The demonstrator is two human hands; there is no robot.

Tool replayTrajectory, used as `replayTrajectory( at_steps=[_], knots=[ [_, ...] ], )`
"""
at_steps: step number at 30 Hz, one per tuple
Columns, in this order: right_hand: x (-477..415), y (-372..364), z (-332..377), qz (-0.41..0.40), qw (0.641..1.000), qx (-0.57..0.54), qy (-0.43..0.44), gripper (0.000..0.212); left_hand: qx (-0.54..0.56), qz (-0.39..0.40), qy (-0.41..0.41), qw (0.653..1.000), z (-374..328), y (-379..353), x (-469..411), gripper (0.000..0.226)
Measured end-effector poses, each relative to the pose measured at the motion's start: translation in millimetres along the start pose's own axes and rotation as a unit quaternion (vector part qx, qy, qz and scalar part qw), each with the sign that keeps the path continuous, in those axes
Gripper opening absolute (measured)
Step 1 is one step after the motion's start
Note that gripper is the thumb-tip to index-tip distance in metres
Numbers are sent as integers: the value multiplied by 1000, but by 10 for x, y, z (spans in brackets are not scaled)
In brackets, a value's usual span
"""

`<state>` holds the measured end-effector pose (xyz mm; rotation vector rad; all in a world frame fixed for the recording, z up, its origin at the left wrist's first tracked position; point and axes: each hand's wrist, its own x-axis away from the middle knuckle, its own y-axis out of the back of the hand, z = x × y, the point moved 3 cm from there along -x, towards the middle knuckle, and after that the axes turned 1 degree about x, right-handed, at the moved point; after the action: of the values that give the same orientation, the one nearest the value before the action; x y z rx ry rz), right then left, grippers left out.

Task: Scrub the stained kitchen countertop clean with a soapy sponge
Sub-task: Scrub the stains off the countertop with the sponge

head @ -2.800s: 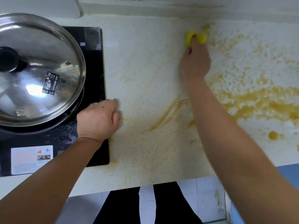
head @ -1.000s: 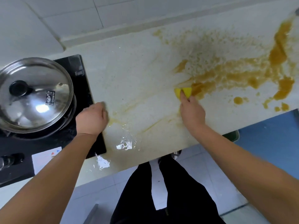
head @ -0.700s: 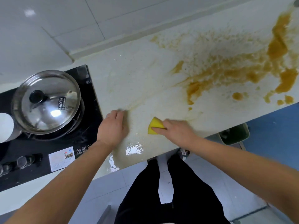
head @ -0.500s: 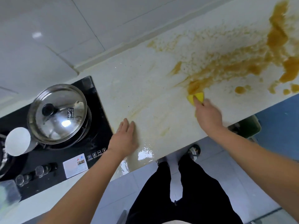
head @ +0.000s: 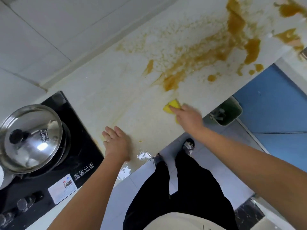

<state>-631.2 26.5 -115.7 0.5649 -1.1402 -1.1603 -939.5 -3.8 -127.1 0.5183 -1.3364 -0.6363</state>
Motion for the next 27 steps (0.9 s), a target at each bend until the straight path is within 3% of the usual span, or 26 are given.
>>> replayTrajectory(
  at_steps=[3,6,10,12,13,16,19,22,24,27],
  knots=[
    [-42,83,-438,-86,990,48,-102,54,-23,-4,-12,1000,105,52,-42,135],
    [178,-224,120,-101,990,-4,-98,52,-16,2,-11,1000,104,83,-37,141],
    [532,-719,959,-18,995,-54,85,27,-18,11,-8,1000,69,116,-62,162],
    [541,-737,966,-22,982,-39,181,27,-11,10,-7,1000,89,114,-52,163],
    [493,-638,834,-41,981,-35,184,29,-9,8,-8,1000,94,111,-47,162],
    [293,-219,100,-79,993,21,84,36,-4,-7,-14,1000,109,85,-54,155],
    [178,83,-626,-166,981,71,-71,47,-3,-23,-18,1000,119,81,-54,146],
    [240,-69,-426,-216,957,61,-183,52,-4,-18,-13,1000,95,101,-47,149],
    [299,-360,34,-199,967,42,-152,54,-3,-21,-6,1000,68,114,-47,150],
    [466,-802,793,-118,992,25,22,68,7,-26,11,1000,22,123,-69,155]
  ],
)
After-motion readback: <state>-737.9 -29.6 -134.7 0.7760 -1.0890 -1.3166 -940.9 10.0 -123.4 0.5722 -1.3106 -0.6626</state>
